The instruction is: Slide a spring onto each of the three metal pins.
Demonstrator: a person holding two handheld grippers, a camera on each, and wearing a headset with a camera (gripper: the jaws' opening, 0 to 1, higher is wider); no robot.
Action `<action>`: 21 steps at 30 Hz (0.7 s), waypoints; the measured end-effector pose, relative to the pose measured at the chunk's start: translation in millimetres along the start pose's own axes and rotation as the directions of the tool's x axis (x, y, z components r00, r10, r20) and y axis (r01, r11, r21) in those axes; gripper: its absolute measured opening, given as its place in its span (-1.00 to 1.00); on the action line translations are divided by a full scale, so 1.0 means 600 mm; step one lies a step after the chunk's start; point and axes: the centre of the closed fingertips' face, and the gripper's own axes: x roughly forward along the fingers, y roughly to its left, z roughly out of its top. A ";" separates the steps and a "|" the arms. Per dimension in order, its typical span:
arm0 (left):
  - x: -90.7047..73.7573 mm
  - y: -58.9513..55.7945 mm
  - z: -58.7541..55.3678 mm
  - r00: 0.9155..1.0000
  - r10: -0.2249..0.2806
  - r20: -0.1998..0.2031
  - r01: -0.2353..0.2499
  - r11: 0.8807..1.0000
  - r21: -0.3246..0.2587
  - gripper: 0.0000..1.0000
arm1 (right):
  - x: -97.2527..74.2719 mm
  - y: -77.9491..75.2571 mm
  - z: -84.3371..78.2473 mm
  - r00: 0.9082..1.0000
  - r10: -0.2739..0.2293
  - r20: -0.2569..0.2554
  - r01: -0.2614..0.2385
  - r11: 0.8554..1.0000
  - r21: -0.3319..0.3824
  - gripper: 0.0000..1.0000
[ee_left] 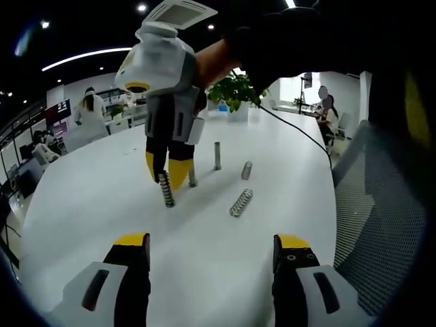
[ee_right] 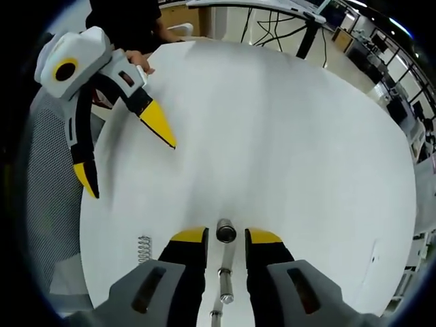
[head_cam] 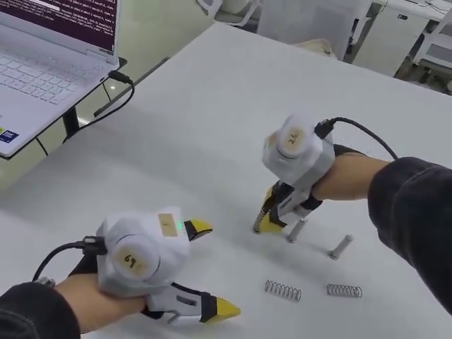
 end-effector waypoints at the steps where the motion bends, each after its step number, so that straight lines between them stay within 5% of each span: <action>1: 0.000 0.000 0.000 1.000 -0.001 -0.001 0.001 1.000 0.002 0.40 | -0.003 0.000 0.001 1.000 -0.003 0.004 0.003 1.000 0.001 -0.60; 21: 0.011 -0.011 0.017 0.999 -0.033 -0.007 0.034 0.999 0.038 0.39 | -0.096 0.007 0.013 0.992 -0.099 0.083 0.098 0.995 0.015 -0.56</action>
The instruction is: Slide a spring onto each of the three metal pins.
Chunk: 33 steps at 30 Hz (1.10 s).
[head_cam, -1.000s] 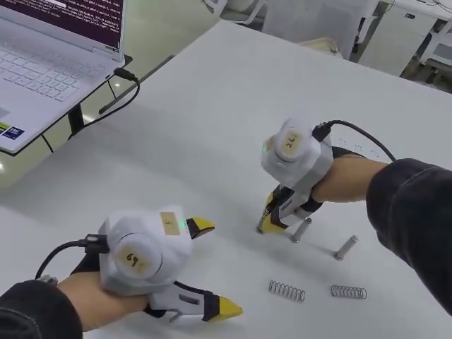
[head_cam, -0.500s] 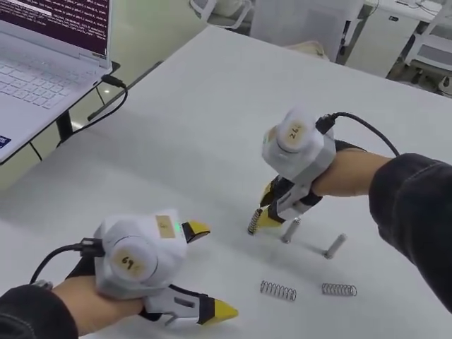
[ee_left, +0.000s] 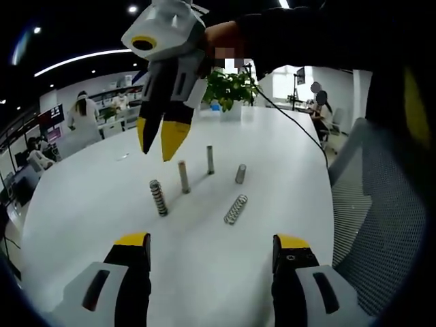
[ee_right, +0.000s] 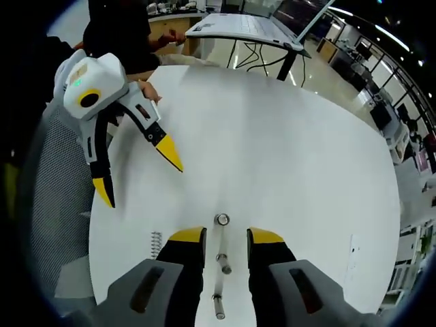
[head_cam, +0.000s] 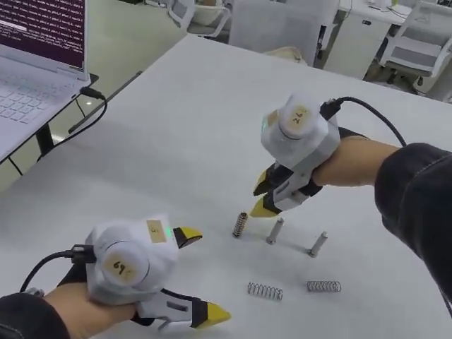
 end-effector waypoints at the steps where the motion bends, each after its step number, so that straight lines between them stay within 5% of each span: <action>1: 0.001 -0.001 0.001 1.000 -0.003 -0.002 0.003 1.000 0.003 0.39 | -0.007 0.002 0.000 1.000 -0.007 0.002 0.007 1.000 0.000 -0.56; 13: 0.012 -0.016 0.016 0.999 -0.040 -0.004 0.040 0.998 0.038 0.38 | -0.065 0.040 -0.014 0.998 -0.051 0.033 0.051 0.999 0.007 -0.57; 33: 0.039 -0.040 0.027 0.994 -0.108 -0.024 0.110 0.991 0.075 0.30 | -0.097 0.117 -0.075 0.996 -0.074 0.048 0.069 0.994 0.084 -0.55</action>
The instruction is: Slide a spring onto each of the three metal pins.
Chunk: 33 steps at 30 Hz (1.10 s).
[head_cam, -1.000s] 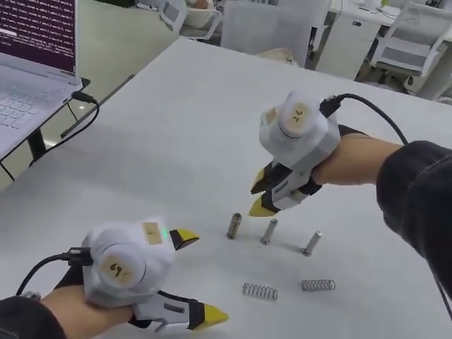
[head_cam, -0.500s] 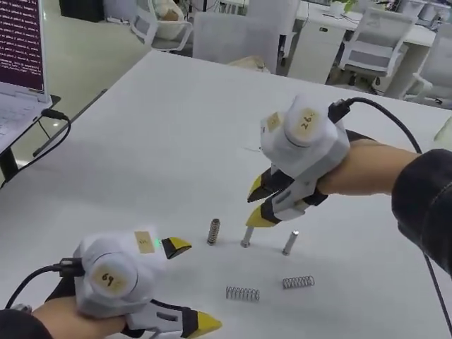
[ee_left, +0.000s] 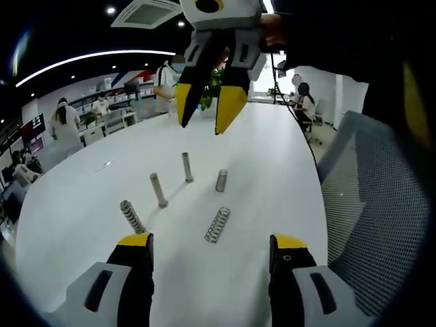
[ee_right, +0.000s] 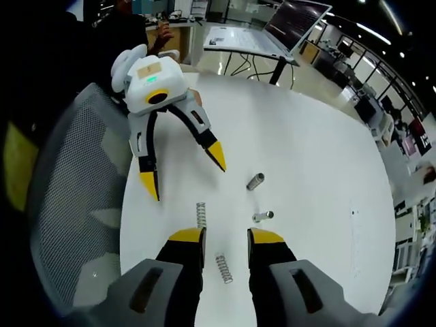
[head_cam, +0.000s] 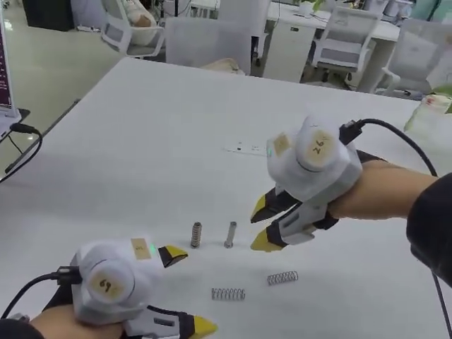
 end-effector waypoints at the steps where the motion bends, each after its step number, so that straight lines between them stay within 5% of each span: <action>1: 0.003 0.000 0.000 1.000 -0.005 -0.002 0.005 1.000 0.001 0.29 | -0.001 0.005 -0.006 1.000 -0.001 0.004 0.001 1.000 0.016 -0.55; 14: 0.028 -0.005 -0.007 0.999 -0.048 -0.016 0.048 0.999 0.003 0.09 | -0.002 0.041 -0.057 0.999 -0.015 0.033 0.010 0.991 0.133 -0.56; 33: 0.066 -0.001 -0.028 0.993 -0.110 -0.051 0.111 0.994 0.019 -0.44 | 0.001 0.050 -0.074 0.999 -0.026 0.041 0.017 0.980 0.197 -0.56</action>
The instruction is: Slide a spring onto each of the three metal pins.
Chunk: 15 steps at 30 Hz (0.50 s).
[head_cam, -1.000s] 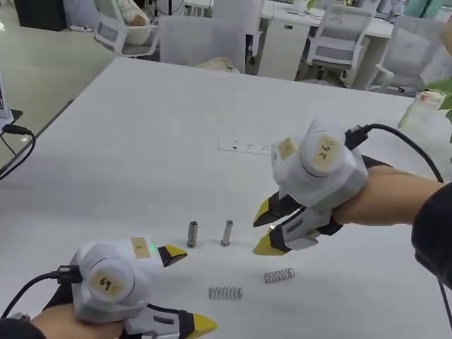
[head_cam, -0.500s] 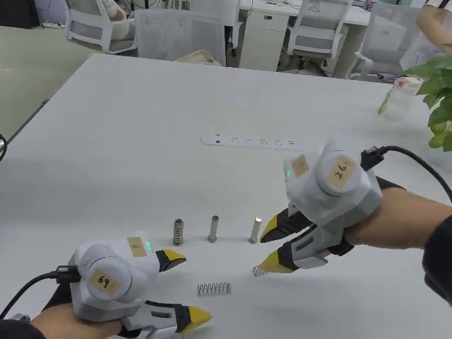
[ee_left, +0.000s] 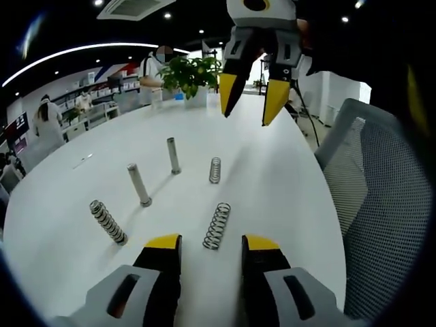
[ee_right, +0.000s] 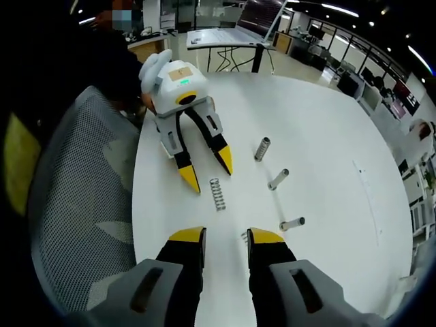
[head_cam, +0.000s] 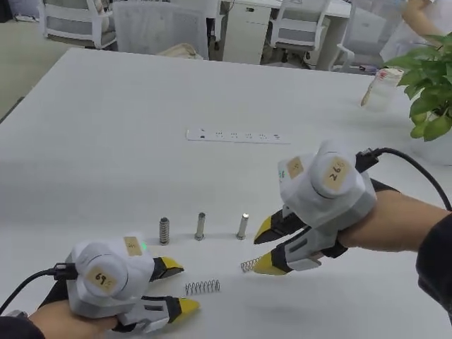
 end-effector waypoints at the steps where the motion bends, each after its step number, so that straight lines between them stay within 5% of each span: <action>1: 0.001 -0.002 0.000 1.000 -0.008 0.001 0.008 1.000 -0.002 -0.48 | 0.000 0.000 0.000 1.000 0.000 0.000 0.000 1.000 0.001 -0.56; 15: 0.013 -0.004 -0.008 1.000 -0.029 -0.009 0.030 0.999 0.032 -0.79 | 0.004 0.000 -0.002 1.000 -0.002 0.000 0.002 1.000 0.015 -0.56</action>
